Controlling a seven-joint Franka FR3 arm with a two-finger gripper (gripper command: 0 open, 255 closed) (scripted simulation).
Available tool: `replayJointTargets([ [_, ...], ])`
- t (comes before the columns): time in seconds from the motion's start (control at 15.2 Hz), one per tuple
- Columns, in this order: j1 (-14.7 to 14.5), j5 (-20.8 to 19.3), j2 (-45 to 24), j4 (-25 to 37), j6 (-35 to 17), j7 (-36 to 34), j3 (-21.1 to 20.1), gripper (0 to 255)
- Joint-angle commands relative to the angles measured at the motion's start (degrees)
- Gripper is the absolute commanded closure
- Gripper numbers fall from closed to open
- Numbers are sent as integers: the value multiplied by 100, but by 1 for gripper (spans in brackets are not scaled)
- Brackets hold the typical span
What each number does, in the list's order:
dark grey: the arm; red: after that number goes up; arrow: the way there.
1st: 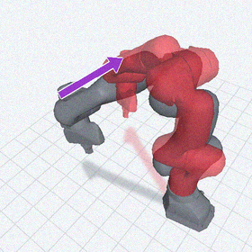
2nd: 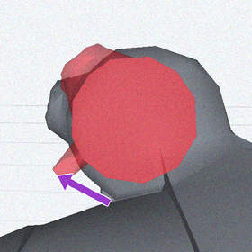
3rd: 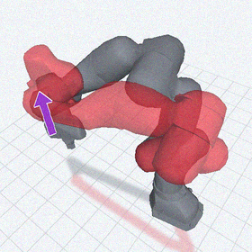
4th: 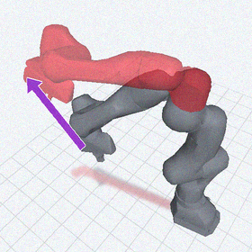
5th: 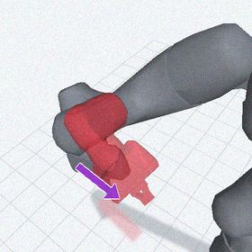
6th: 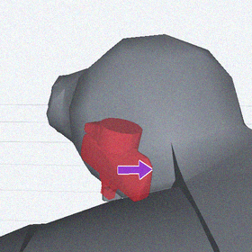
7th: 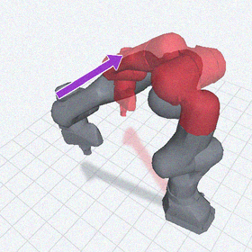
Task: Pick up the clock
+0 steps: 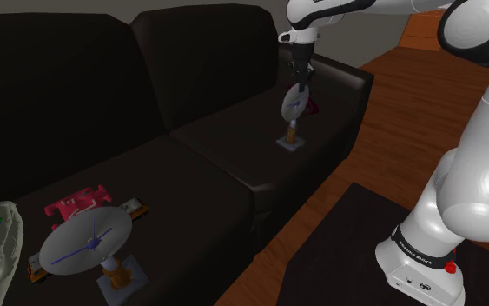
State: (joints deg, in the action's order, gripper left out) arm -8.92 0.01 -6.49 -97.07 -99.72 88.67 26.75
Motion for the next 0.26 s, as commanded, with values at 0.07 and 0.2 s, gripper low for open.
replayJointTargets([
  [0.07,5,-6,15,220,231,9,6,255],
  [0.2,5,-6,14,232,242,10,6,255],
])
